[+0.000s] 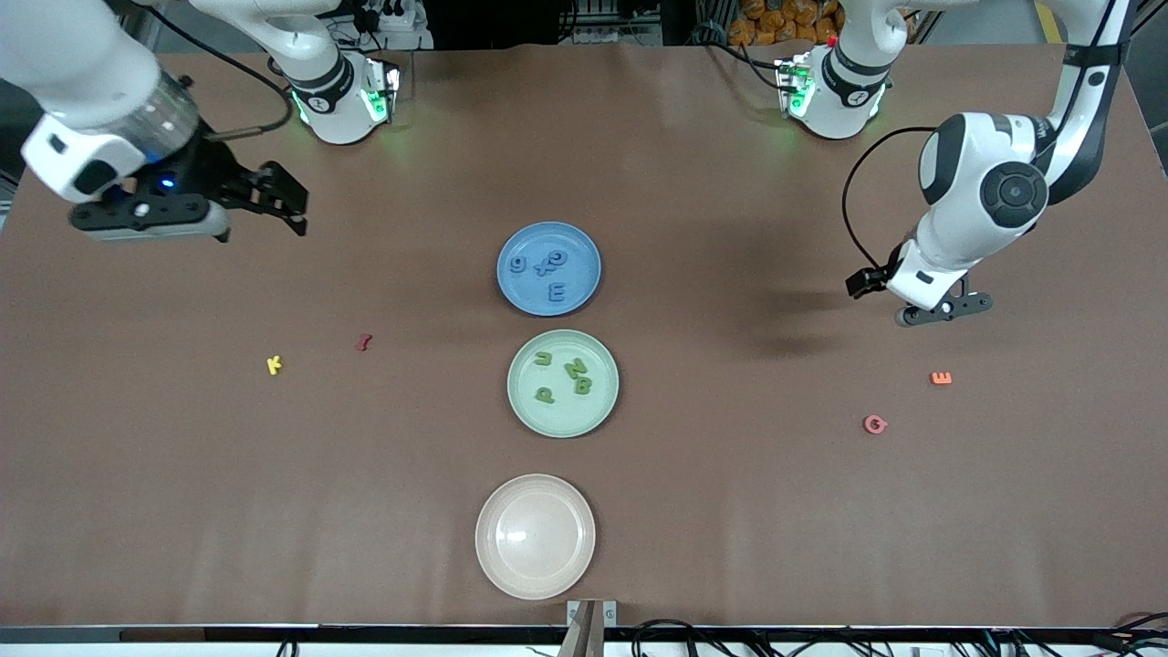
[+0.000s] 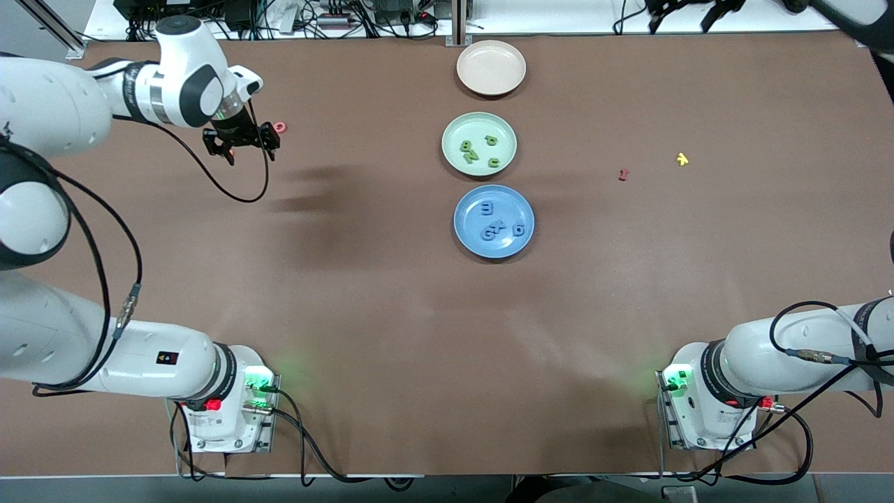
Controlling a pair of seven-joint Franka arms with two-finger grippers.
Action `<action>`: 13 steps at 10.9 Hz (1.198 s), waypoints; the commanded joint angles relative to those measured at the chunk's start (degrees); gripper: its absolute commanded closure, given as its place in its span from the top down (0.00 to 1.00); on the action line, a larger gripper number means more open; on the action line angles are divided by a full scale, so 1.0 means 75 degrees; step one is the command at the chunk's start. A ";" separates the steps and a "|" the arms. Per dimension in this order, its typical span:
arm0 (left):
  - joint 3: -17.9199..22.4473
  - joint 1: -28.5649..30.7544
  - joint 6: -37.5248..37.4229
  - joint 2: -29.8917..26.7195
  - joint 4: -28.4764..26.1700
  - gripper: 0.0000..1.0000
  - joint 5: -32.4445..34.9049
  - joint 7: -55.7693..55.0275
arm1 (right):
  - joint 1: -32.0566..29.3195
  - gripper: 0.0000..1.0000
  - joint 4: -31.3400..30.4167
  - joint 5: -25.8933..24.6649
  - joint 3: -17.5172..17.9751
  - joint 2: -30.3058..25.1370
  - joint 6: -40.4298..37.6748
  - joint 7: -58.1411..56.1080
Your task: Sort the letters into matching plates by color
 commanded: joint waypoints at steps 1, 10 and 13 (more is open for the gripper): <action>-0.0052 0.0067 -0.0529 -0.1109 0.0104 1.00 -0.0076 0.0272 | 0.0406 1.00 0.0848 -0.0242 -0.0932 0.0051 -0.0717 -0.1194; 0.0065 0.0090 -0.4338 -0.1300 0.4871 1.00 -0.0580 0.1127 | 0.0406 1.00 0.0861 -0.0408 -0.2118 0.0169 -0.0143 -0.1799; 0.0053 0.0090 -0.5236 -0.0529 0.6382 1.00 -0.0451 0.1245 | 0.0314 1.00 0.0885 -0.0396 -0.2118 0.0180 -0.0131 -0.1797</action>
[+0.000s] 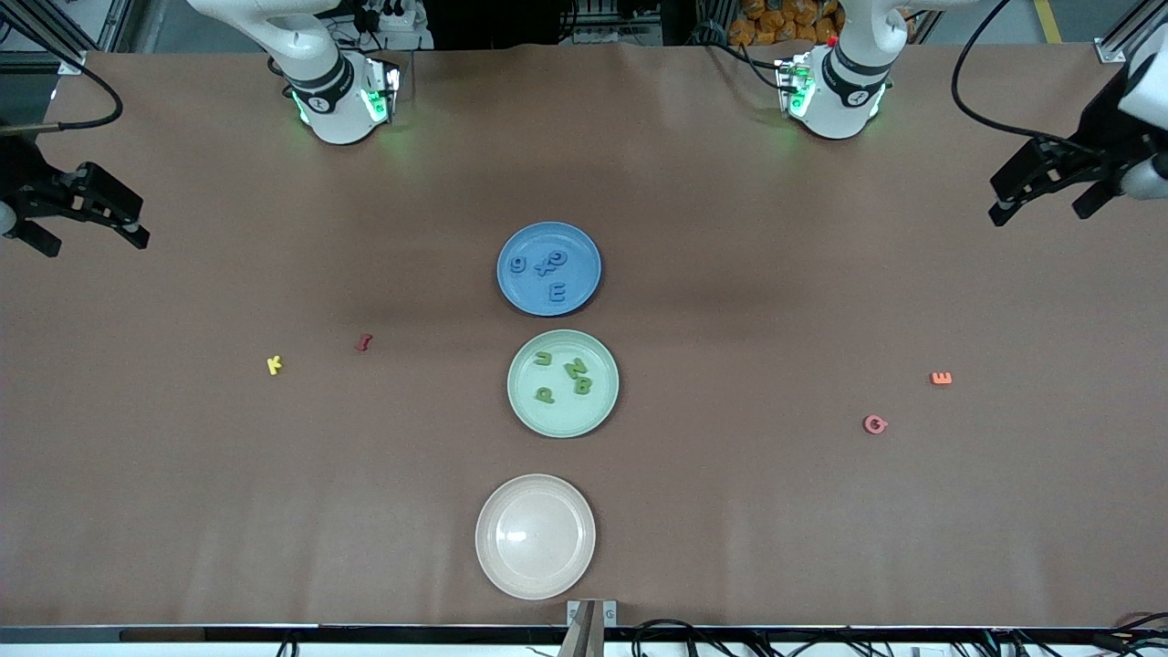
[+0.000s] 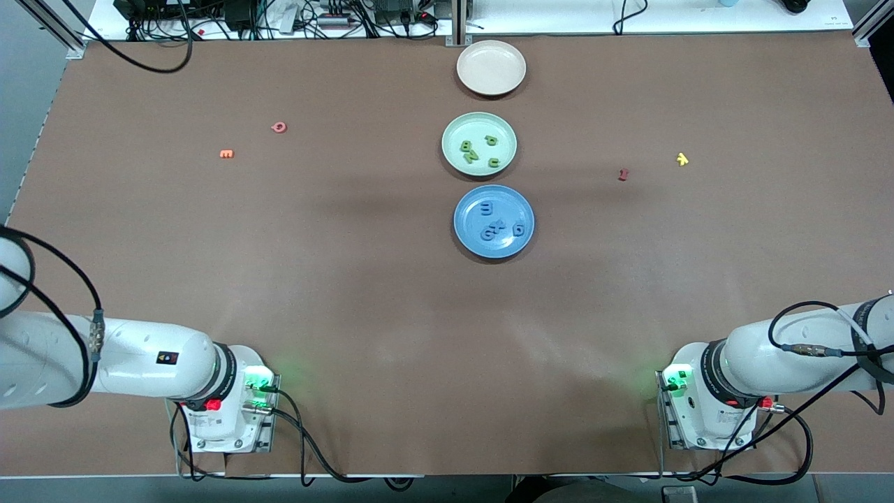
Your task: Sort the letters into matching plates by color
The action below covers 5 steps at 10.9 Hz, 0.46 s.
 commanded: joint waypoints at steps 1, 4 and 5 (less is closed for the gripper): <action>0.0006 0.0053 -0.1053 0.0952 0.1523 1.00 -0.0073 0.0265 | 0.0050 1.00 0.0113 -0.0099 -0.0060 0.0058 -0.0031 0.0209; 0.0018 0.0042 -0.1066 0.1047 0.1524 1.00 -0.0073 0.0886 | 0.0038 1.00 0.0090 -0.0099 -0.0060 0.0058 -0.0066 0.0290; 0.0018 0.0042 -0.1066 0.1047 0.1524 1.00 -0.0084 0.0886 | 0.0073 1.00 0.0078 -0.0099 -0.0071 0.0058 -0.0066 0.0303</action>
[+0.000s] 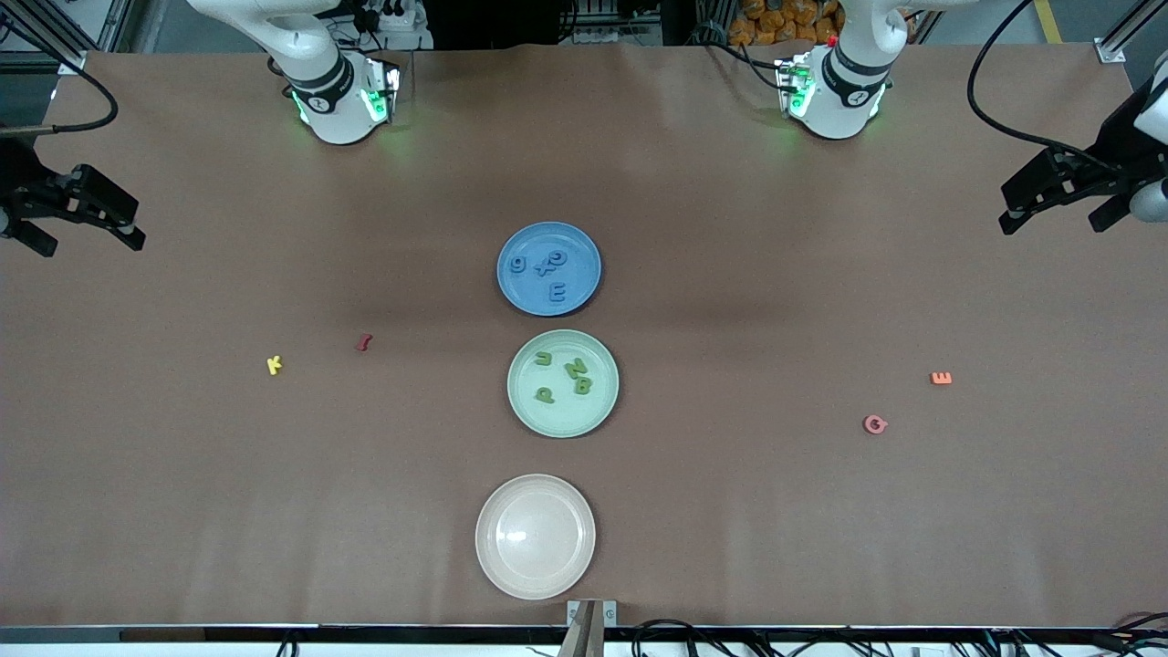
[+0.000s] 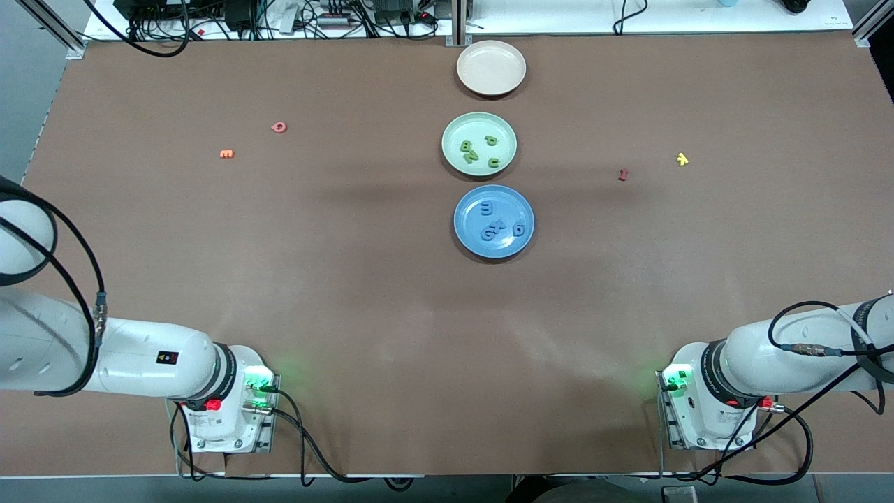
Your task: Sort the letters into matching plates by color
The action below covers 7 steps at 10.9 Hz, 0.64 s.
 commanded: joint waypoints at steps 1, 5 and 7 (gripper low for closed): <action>0.0014 0.0038 -0.0248 0.0127 0.0283 1.00 -0.0073 0.0261 | 0.0073 1.00 0.0074 -0.0097 -0.0031 0.0041 -0.0065 0.0189; 0.0014 0.0038 -0.0237 0.0127 0.0306 1.00 -0.0026 0.0565 | 0.0108 1.00 -0.0172 -0.0027 0.0016 0.0029 -0.0205 0.0178; 0.0014 0.0038 -0.0237 0.0127 0.0318 1.00 -0.0026 0.0565 | 0.0120 1.00 -0.0161 -0.0027 0.0016 0.0029 -0.0205 0.0178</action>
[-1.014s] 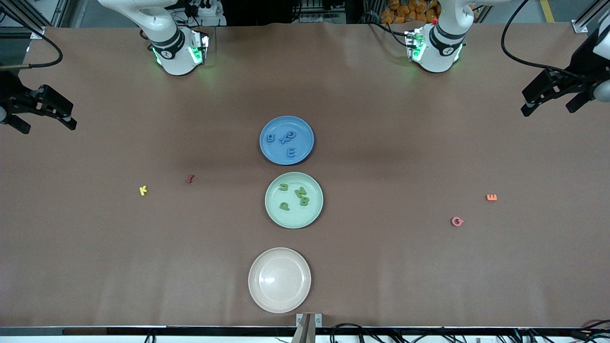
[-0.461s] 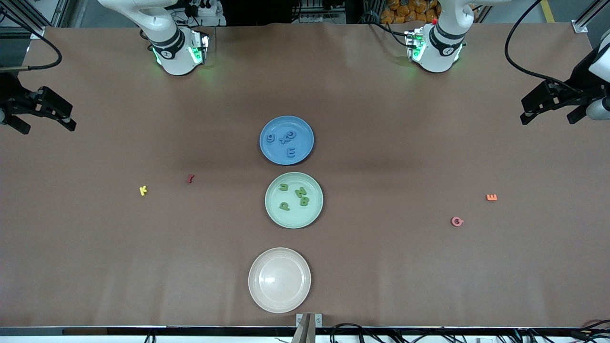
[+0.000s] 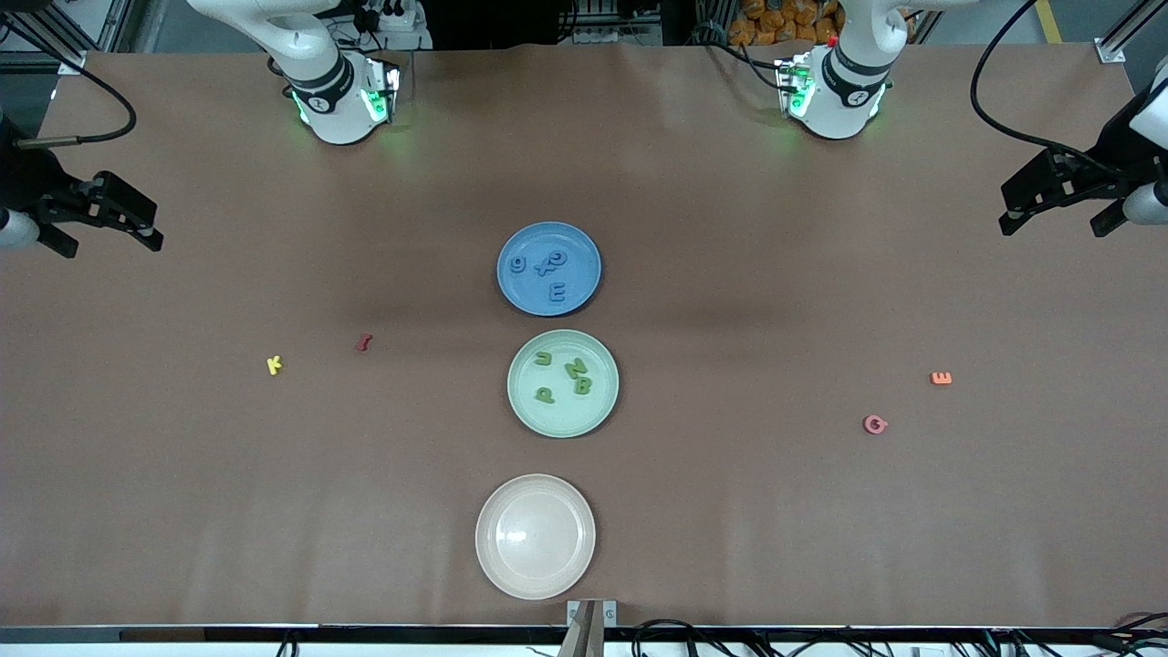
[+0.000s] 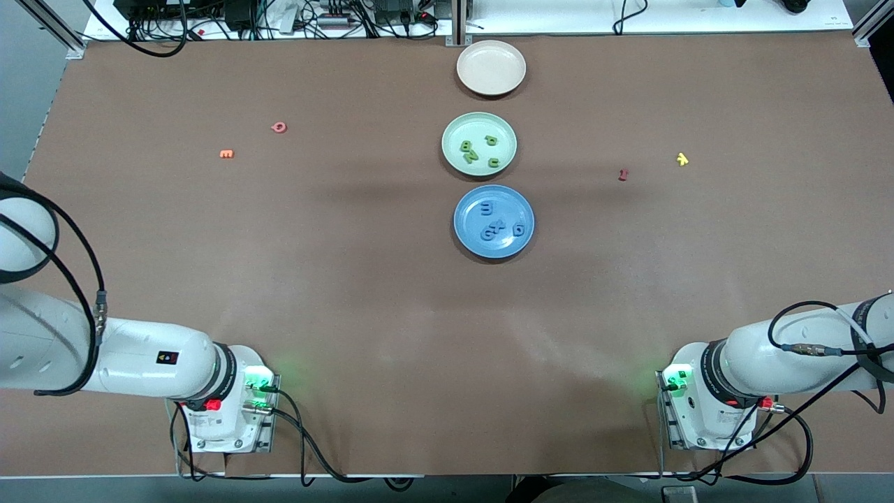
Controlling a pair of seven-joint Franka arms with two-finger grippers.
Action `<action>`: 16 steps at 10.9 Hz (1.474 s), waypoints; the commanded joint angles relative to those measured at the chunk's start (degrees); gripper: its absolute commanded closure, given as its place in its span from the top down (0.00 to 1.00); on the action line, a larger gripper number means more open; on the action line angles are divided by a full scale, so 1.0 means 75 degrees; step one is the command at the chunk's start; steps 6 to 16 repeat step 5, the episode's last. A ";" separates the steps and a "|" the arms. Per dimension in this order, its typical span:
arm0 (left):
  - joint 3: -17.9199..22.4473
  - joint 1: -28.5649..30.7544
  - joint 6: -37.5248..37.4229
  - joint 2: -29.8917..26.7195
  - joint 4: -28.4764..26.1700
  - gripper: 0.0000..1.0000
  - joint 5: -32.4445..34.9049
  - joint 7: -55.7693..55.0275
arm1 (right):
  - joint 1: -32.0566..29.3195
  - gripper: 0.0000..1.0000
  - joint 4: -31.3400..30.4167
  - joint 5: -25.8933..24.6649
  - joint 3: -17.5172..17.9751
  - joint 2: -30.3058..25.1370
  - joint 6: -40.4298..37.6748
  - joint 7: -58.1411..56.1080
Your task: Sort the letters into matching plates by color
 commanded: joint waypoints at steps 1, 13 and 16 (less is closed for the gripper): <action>0.0009 0.0037 -0.0185 0.0064 0.0212 1.00 -0.0026 0.0205 | 0.0041 1.00 -0.0018 -0.0029 0.0004 -0.0029 -0.0058 0.0163; 0.0009 0.0026 -0.0185 0.0076 0.0212 1.00 -0.0026 0.0193 | 0.0088 1.00 -0.0053 -0.0029 0.0016 -0.0052 -0.0093 0.0140; 0.0009 0.0026 -0.0185 0.0076 0.0212 1.00 -0.0026 0.0193 | 0.0088 1.00 -0.0053 -0.0029 0.0016 -0.0052 -0.0093 0.0140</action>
